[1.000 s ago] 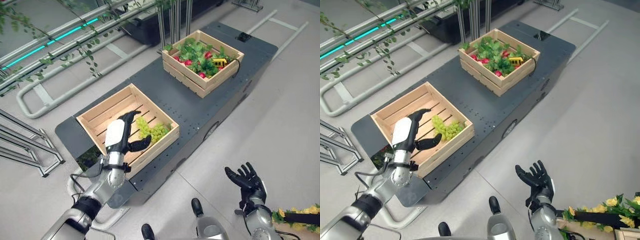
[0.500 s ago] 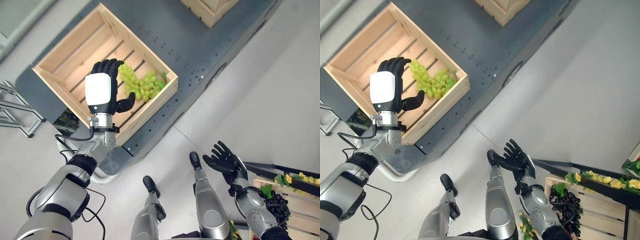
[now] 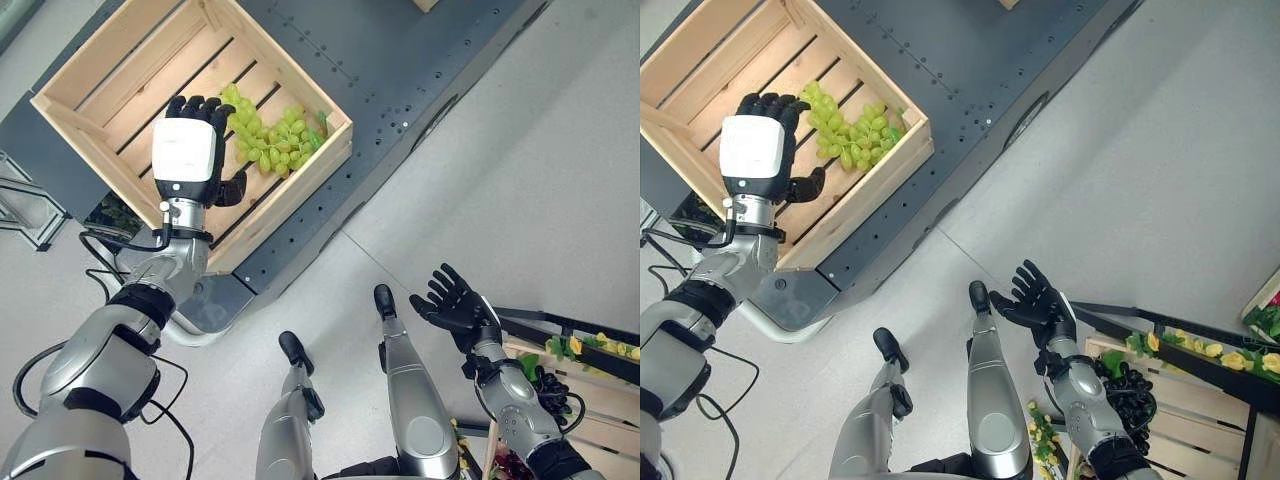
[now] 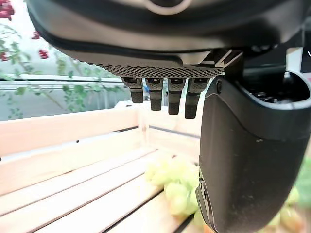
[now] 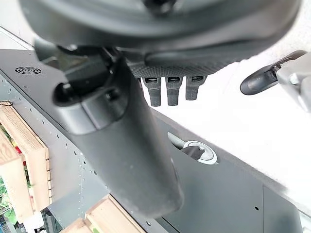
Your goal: Pick up the fruits from the basket on one side to the basket on the other side
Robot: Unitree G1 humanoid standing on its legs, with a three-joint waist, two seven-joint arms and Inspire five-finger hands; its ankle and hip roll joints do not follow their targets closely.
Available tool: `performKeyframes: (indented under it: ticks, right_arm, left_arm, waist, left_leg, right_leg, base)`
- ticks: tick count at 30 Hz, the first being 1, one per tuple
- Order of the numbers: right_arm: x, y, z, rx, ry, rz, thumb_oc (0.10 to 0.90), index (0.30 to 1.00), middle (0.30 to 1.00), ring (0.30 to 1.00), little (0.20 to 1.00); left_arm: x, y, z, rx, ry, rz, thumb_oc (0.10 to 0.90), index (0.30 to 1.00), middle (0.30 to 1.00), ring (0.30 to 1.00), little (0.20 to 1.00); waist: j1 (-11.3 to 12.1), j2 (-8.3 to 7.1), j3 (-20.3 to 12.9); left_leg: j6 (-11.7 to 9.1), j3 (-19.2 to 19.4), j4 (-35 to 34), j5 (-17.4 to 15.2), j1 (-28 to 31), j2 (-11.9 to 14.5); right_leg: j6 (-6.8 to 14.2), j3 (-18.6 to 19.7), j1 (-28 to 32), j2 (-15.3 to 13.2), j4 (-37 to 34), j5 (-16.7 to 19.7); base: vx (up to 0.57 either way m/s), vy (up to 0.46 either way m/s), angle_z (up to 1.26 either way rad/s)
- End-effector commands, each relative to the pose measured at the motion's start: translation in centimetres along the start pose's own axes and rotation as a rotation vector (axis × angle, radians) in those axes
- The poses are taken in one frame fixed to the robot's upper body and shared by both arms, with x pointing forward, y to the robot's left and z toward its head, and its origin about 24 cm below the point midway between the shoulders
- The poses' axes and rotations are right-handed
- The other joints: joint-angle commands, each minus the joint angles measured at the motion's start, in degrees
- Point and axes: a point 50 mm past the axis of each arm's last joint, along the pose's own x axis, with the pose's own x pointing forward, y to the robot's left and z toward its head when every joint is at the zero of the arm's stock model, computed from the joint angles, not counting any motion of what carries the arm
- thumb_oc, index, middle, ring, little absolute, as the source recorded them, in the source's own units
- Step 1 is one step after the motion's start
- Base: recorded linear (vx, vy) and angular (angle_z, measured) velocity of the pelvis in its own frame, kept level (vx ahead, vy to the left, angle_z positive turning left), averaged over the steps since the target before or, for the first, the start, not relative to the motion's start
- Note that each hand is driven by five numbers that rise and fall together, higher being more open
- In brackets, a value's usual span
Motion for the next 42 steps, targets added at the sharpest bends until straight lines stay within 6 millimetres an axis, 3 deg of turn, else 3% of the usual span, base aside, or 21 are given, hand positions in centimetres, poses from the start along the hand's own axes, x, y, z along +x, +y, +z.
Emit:
performKeyframes:
  ticks: [1, 15, 16, 23, 33, 42]
  right_arm:
    - [-0.4, 0.4, 2.0, 0.002, -0.13, 0.058, 0.8, 0.9, 0.9, 0.9, 0.9]
    - [-0.2, 1.4, 1.4, 0.04, -0.137, 0.068, 0.8, 0.9, 0.9, 0.9, 0.9]
    - [-0.3, 1.5, 1.2, 0.045, -0.133, 0.064, 0.8, 0.9, 0.9, 0.9, 0.9]
    - [-0.2, 1.7, 1.0, 0.059, -0.137, 0.069, 0.8, 0.9, 0.9, 0.9, 0.9]
    - [-0.1, 2.0, 1.2, 0.062, -0.147, 0.069, 0.8, 0.9, 0.9, 0.9, 0.9]
    - [0.6, 2.6, 1.7, 0.081, -0.172, 0.046, 0.8, 0.9, 0.9, 0.9, 0.9]
  left_arm:
    - [4.4, 6.0, -2.3, 0.112, 0.033, 0.27, 0.8, 0.9, 0.9, 0.9, 0.9]
    - [6.6, 6.7, 0.3, 0.164, -0.06, 0.285, 0.8, 0.9, 0.9, 0.9, 0.9]
    - [6.6, 6.5, 0.6, 0.168, -0.072, 0.278, 0.8, 0.9, 0.9, 0.9, 0.9]
    - [7.4, 5.9, 1.9, 0.217, -0.118, 0.171, 0.8, 0.9, 0.9, 0.9, 0.9]
    - [7.6, 4.4, 0.9, 0.308, 0.01, -0.142, 0.8, 0.9, 0.9, 0.9, 0.9]
    - [7.9, 4.0, 1.2, 0.348, 0.098, -0.207, 0.8, 0.9, 0.9, 0.9, 0.9]
  waist:
    - [-0.3, -2.86, -0.1]
    - [-1.4, -4.76, 0.5]
    - [-1.5, -4.7, 0.5]
    - [-2.2, -5.4, 0.5]
    - [-2.7, -5.81, 0.5]
    - [-2.1, -6.32, 0.5]
  left_leg:
    - [0.1, -1.2, 12.5, -5.0, -3.9, 1.7]
    - [-0.3, 0.2, 14.4, -5.0, -6.8, 2.9]
    - [-0.8, -0.2, 14.9, -6.2, -6.3, 3.1]
    - [-1.0, 0.3, 16.0, -6.1, -7.8, 3.7]
    - [-1.1, 1.0, 15.3, -5.6, -8.3, 3.8]
    - [-1.4, 0.6, 16.9, -5.4, -10.7, 4.2]
  right_leg:
    - [-2.7, -0.7, -1.0, 1.6, 2.7, 1.2]
    - [-2.8, -0.8, -1.6, 2.1, 1.0, 2.1]
    - [-2.5, -0.9, -0.8, 2.2, 1.2, 0.9]
    - [-2.5, -0.8, -1.4, 2.5, 0.9, 1.2]
    - [-2.2, -0.8, -1.4, 2.4, -1.2, 2.3]
    - [-2.4, -1.3, -2.5, 2.3, -1.3, 2.4]
  base:
    - [-0.01, -0.015, 0.07]
    - [0.02, -0.021, 0.0]
    - [0.09, -0.007, -0.04]
    - [0.02, -0.004, -0.01]
    - [0.02, -0.008, -0.01]
    - [0.0, 0.0, 0.0]
